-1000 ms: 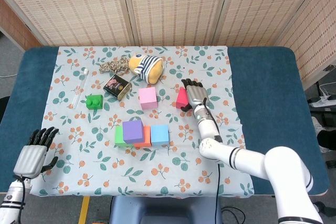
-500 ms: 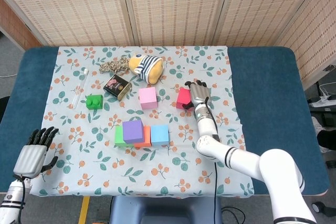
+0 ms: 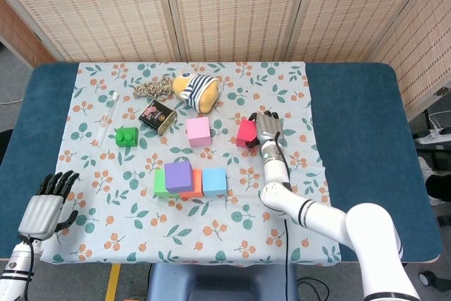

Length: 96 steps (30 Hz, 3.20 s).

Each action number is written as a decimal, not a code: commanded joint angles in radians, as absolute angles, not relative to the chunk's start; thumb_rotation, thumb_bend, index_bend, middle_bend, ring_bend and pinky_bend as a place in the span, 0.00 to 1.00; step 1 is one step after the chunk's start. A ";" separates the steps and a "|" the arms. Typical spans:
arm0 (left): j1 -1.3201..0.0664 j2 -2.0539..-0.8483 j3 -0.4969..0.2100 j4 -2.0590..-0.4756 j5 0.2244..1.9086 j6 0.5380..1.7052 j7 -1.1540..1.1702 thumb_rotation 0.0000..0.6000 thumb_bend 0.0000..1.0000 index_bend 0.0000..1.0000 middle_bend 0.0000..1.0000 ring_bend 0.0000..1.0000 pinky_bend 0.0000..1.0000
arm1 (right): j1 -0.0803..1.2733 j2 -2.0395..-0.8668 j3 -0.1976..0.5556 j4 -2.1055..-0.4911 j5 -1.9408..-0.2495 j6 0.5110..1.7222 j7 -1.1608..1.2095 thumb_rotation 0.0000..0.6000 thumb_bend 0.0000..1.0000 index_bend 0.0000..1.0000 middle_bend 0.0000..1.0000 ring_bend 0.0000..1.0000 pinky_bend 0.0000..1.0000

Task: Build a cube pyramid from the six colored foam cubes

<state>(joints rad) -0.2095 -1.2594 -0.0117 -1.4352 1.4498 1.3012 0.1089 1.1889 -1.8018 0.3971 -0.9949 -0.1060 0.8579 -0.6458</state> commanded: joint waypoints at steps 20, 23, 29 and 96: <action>-0.209 -1.273 -0.006 -1.440 1.454 1.304 0.143 1.00 0.35 0.00 0.04 0.00 0.05 | 1.083 -1.446 0.438 -1.589 -0.271 0.875 -0.617 1.00 0.41 0.58 0.46 0.21 0.02; -0.208 -1.274 -0.004 -1.442 1.457 1.308 0.149 1.00 0.35 0.00 0.04 0.00 0.05 | 1.068 -1.391 0.413 -1.694 -0.289 0.871 -0.610 1.00 0.41 0.58 0.46 0.21 0.02; -0.205 -1.270 0.000 -1.449 1.467 1.316 0.146 1.00 0.35 0.00 0.04 0.00 0.05 | 1.081 -1.337 0.366 -1.816 -0.297 0.878 -0.607 1.00 0.42 0.58 0.46 0.21 0.02; -0.192 -1.230 0.004 -1.460 1.502 1.348 0.066 1.00 0.35 0.00 0.02 0.00 0.05 | 1.310 -1.539 0.320 -1.798 -0.116 1.043 -0.672 1.00 0.34 0.00 0.17 0.07 0.02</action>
<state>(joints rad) -0.1918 -1.2306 0.0037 -1.4601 1.5015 1.3482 0.0665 1.3101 -1.5394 0.3200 -1.7969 -0.1171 1.0441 -0.6721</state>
